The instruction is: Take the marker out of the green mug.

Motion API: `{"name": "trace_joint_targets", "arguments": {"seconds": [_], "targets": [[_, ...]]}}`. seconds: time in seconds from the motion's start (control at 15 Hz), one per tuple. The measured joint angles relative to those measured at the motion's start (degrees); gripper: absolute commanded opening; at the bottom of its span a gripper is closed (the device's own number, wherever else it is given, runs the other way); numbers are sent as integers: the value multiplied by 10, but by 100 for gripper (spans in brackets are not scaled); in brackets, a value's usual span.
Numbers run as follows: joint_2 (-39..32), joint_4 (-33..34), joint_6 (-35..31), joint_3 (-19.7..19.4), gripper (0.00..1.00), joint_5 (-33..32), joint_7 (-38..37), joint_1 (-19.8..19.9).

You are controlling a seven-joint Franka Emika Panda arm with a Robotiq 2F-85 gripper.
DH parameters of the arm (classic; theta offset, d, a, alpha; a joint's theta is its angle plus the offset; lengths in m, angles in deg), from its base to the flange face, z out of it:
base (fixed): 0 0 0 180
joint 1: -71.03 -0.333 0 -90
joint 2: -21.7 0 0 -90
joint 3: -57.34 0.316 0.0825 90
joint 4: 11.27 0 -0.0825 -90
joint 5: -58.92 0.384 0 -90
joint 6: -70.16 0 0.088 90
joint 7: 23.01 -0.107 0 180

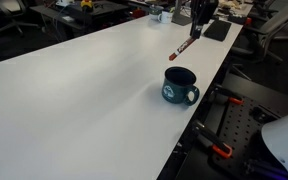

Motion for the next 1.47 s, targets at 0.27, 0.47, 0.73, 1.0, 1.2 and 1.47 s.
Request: {"name": "trace_joint_targets", "arguments": {"seconds": [0.27,0.47,0.73,1.0,1.2,1.47], "targets": [[48,-1,1,-17,4,-42,-46,20],[42,-2,-29,-39,4,-84,-58,41],[-16,-3,-113,-55,4,-141,-75,63],[-111,-3,-202,-54,4,-181,-95,67],[-181,2,-259,-52,4,-195,-99,64],[-248,17,-295,-50,4,-202,-99,61]]}}
